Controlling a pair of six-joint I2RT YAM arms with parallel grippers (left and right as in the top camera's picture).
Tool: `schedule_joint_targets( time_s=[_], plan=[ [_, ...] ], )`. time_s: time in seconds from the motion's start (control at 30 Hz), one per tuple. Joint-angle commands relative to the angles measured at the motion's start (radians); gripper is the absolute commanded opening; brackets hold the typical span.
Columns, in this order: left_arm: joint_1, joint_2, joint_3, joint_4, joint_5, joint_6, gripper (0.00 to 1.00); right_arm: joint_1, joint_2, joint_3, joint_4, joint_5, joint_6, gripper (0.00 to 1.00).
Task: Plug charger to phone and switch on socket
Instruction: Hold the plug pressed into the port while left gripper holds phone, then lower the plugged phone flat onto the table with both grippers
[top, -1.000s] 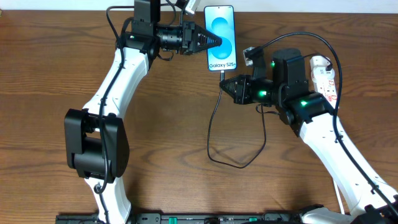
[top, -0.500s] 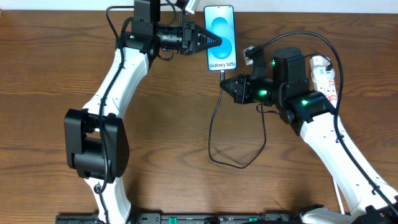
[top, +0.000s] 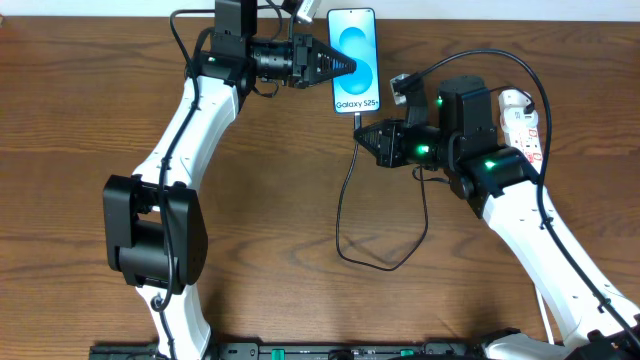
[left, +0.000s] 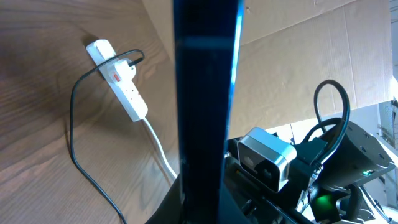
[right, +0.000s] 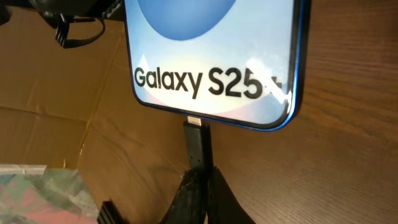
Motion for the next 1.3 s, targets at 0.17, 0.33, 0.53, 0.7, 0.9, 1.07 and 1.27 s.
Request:
schedule_joint_targets(
  time_s=[0.17, 0.33, 0.53, 0.7, 0.9, 1.07, 1.27],
  plan=[
    [-0.005, -0.030, 0.013, 0.000, 0.055, 0.018, 0.08, -0.008, -0.021, 0.039, 0.057, 0.025, -0.035, 0.01],
    [-0.005, -0.030, 0.013, 0.000, 0.055, 0.018, 0.07, -0.008, -0.021, 0.039, 0.065, 0.028, -0.027, 0.01],
    [-0.005, -0.030, 0.013, 0.000, 0.060, 0.017, 0.07, -0.008, -0.021, 0.039, 0.071, 0.063, -0.009, 0.01],
    [-0.005, -0.030, 0.013, 0.000, 0.061, 0.017, 0.07, -0.008, -0.021, 0.039, 0.069, 0.065, -0.009, 0.03],
    [-0.004, -0.030, 0.013, 0.000, 0.035, 0.018, 0.07, -0.008, -0.021, 0.039, 0.040, 0.065, -0.010, 0.21],
    [-0.003, -0.029, 0.013, -0.020, -0.042, 0.018, 0.08, -0.008, -0.021, 0.039, 0.013, 0.065, -0.013, 0.38],
    [-0.003, -0.029, 0.013, -0.210, -0.293, 0.134, 0.07, -0.008, -0.021, 0.039, -0.048, 0.067, -0.029, 0.67]
  ],
)
